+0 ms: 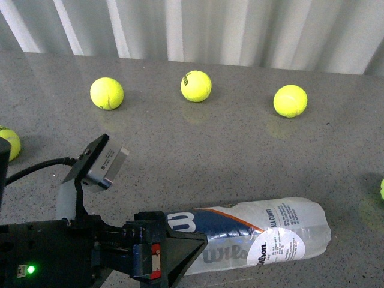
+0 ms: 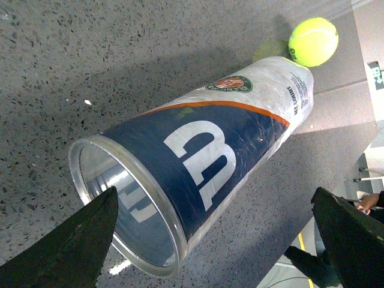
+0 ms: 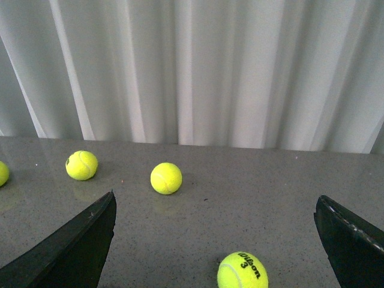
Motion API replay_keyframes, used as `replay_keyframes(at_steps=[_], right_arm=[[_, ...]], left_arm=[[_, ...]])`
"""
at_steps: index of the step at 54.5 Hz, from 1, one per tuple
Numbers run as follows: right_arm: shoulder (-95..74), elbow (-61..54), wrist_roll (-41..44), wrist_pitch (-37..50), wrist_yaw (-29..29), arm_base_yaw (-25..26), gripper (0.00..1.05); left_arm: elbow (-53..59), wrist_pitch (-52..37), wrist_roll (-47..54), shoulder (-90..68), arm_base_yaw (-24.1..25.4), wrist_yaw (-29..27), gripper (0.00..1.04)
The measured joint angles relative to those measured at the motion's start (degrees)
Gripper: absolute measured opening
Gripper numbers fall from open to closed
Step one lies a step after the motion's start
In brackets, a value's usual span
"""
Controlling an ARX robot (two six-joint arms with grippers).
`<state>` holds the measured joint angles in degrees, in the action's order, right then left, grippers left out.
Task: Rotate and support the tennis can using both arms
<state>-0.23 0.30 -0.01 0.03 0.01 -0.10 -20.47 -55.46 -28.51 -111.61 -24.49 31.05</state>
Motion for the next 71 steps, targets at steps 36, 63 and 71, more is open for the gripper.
replay_keyframes(at_steps=[36, 63, 71], right_arm=[[0.0, 0.0, 0.0, 0.0, 0.0, 0.0, 0.98], [0.0, 0.0, 0.0, 0.0, 0.0, 0.0, 0.98], [0.0, 0.0, 0.0, 0.0, 0.0, 0.0, 0.98]], left_arm=[[-5.3, -10.2, -17.9, -8.9, -5.3, -2.4, 0.39], [-6.8, 8.0, -19.0, 8.3, -4.0, 1.0, 0.04], [-18.2, 35.6, -5.4, 22.0, -2.7, -1.6, 0.04]])
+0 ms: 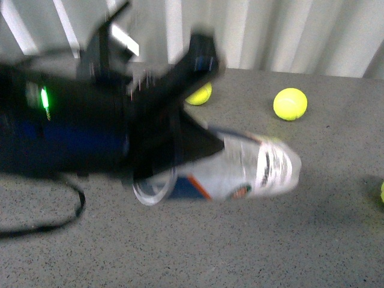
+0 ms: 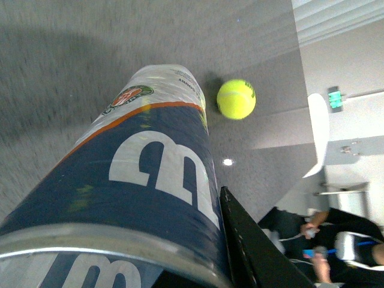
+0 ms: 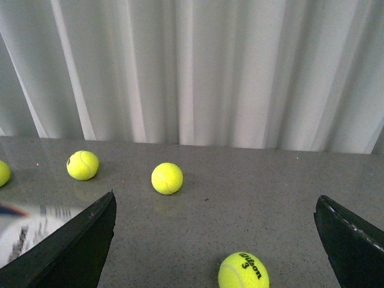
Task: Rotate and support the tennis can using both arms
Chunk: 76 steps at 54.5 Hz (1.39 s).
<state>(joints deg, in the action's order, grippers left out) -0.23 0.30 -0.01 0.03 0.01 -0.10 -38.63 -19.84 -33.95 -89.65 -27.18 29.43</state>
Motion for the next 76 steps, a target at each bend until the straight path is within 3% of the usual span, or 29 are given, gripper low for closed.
replay_keyframes(at_steps=[4, 11, 21, 29, 36, 46, 65, 71, 76], right_arm=[[0.0, 0.0, 0.0, 0.0, 0.0, 0.0, 0.98], [0.0, 0.0, 0.0, 0.0, 0.0, 0.0, 0.98], [0.0, 0.0, 0.0, 0.0, 0.0, 0.0, 0.98], [0.0, 0.0, 0.0, 0.0, 0.0, 0.0, 0.98], [0.0, 0.0, 0.0, 0.0, 0.0, 0.0, 0.98], [0.0, 0.0, 0.0, 0.0, 0.0, 0.0, 0.98], [0.0, 0.0, 0.0, 0.0, 0.0, 0.0, 0.98], [0.0, 0.0, 0.0, 0.0, 0.0, 0.0, 0.98], [0.0, 0.0, 0.0, 0.0, 0.0, 0.0, 0.98]], left_arm=[[-14.6, 22.3, 14.1, 3.0, -0.7, -6.2, 0.04], [-33.0, 47.1, 36.7, -1.0, -4.3, -16.4, 0.04], [-47.2, 65.3, 60.1, -7.8, -8.0, -28.5, 0.04], [-49.3, 70.0, 72.2, -10.5, -10.1, -33.6, 0.04], [-45.7, 68.8, 82.0, -12.6, -10.8, -38.8, 0.04], [-43.2, 70.8, 89.3, -17.4, -9.8, -34.3, 0.04], [-47.6, 72.0, 92.3, -21.2, -9.2, -33.1, 0.04], [-48.7, 72.4, 91.8, -21.7, -9.6, -32.6, 0.16], [-51.0, 74.3, 90.6, -22.1, -10.0, -30.7, 0.34]])
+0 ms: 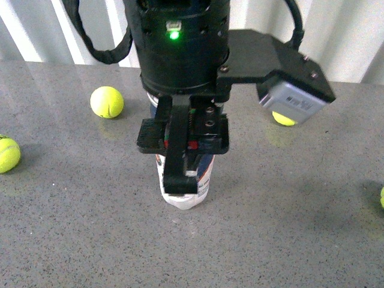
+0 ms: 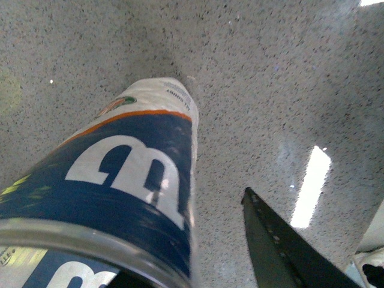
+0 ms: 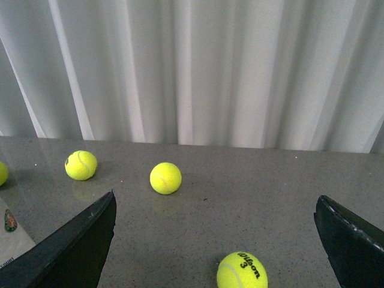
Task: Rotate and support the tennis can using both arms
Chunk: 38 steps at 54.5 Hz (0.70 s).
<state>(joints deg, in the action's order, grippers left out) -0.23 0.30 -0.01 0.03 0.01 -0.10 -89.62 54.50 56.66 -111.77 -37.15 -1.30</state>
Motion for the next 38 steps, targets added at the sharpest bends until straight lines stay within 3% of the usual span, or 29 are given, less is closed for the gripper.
replay_keyframes(at_steps=[18, 23, 38], right_arm=[[0.0, 0.0, 0.0, 0.0, 0.0, 0.0, 0.98], [0.0, 0.0, 0.0, 0.0, 0.0, 0.0, 0.98], [0.0, 0.0, 0.0, 0.0, 0.0, 0.0, 0.98]], left_arm=[[-6.0, 0.4, -4.5, 1.4, 0.7, 4.3, 0.81], [-5.7, -2.1, -8.2, 2.9, 2.1, 7.4, 0.99], [4.3, -17.0, -25.2, 12.6, 5.9, 19.1, 0.98]])
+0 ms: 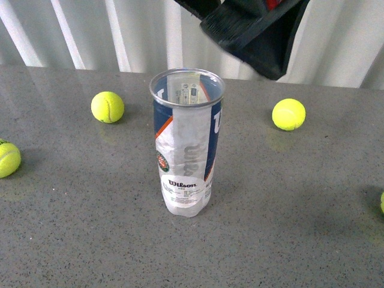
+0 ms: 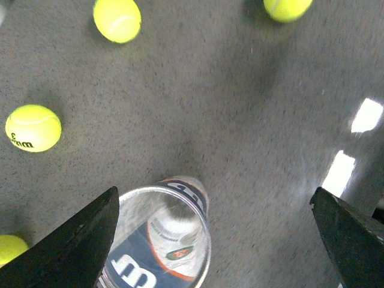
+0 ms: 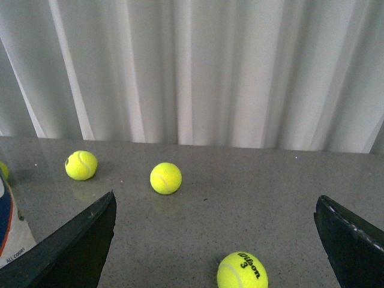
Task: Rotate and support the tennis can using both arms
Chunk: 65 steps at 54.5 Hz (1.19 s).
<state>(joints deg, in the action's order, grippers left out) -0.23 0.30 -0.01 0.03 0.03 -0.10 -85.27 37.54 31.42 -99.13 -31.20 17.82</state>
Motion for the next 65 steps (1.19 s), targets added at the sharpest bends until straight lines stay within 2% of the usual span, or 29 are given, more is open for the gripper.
replay_keyframes(at_steps=[4, 10, 13, 17, 22, 29, 31, 34, 35, 38, 39, 45, 49, 58, 65], right_arm=[[0.0, 0.0, 0.0, 0.0, 0.0, 0.0, 0.98], [0.0, 0.0, 0.0, 0.0, 0.0, 0.0, 0.98], [0.0, 0.0, 0.0, 0.0, 0.0, 0.0, 0.98], [0.0, 0.0, 0.0, 0.0, 0.0, 0.0, 0.98], [0.0, 0.0, 0.0, 0.0, -0.1, 0.0, 0.98], [0.0, 0.0, 0.0, 0.0, -0.1, 0.0, 0.98], [0.0, 0.0, 0.0, 0.0, -0.1, 0.0, 0.98], [0.0, 0.0, 0.0, 0.0, -0.1, 0.0, 0.98], [0.0, 0.0, 0.0, 0.0, -0.1, 0.0, 0.98], [0.0, 0.0, 0.0, 0.0, -0.1, 0.0, 0.98], [0.0, 0.0, 0.0, 0.0, 0.0, 0.0, 0.98], [0.0, 0.0, 0.0, 0.0, 0.1, 0.0, 0.98], [0.0, 0.0, 0.0, 0.0, -0.2, 0.0, 0.98], [0.0, 0.0, 0.0, 0.0, 0.0, 0.0, 0.98], [0.0, 0.0, 0.0, 0.0, 0.0, 0.0, 0.98]], left_arm=[[4.3, -6.5, -8.0, 3.0, 1.0, 3.2, 0.98], [11.2, -17.8, -19.6, 7.6, 1.8, 4.7, 0.98], [15.6, -25.0, -26.9, 10.5, 2.0, 2.3, 0.98], [21.6, -34.8, -37.0, 14.4, 2.0, -3.8, 0.98], [23.0, -37.1, -44.6, 15.5, 2.0, -4.8, 0.98], [23.5, -37.1, -47.1, 15.3, 2.0, -5.0, 0.98], [25.0, -40.6, -45.7, 15.3, 1.2, -10.4, 0.95], [31.3, -54.7, -41.3, 16.8, 0.8, -26.5, 0.84], [32.5, -56.9, -40.4, 17.2, 0.8, -28.9, 0.82], [40.9, -68.4, -36.2, 21.0, 2.3, -40.3, 0.7], [43.0, -70.6, -35.5, 22.2, 3.0, -41.7, 0.66], [51.8, -75.8, -33.4, 28.4, 7.2, -41.3, 0.48], [58.1, -77.1, -32.7, 32.7, 10.4, -38.8, 0.32], [65.8, -77.9, -32.2, 38.4, 14.4, -33.8, 0.06], [70.4, -78.1, -31.9, 43.4, 17.5, -30.8, 0.04]])
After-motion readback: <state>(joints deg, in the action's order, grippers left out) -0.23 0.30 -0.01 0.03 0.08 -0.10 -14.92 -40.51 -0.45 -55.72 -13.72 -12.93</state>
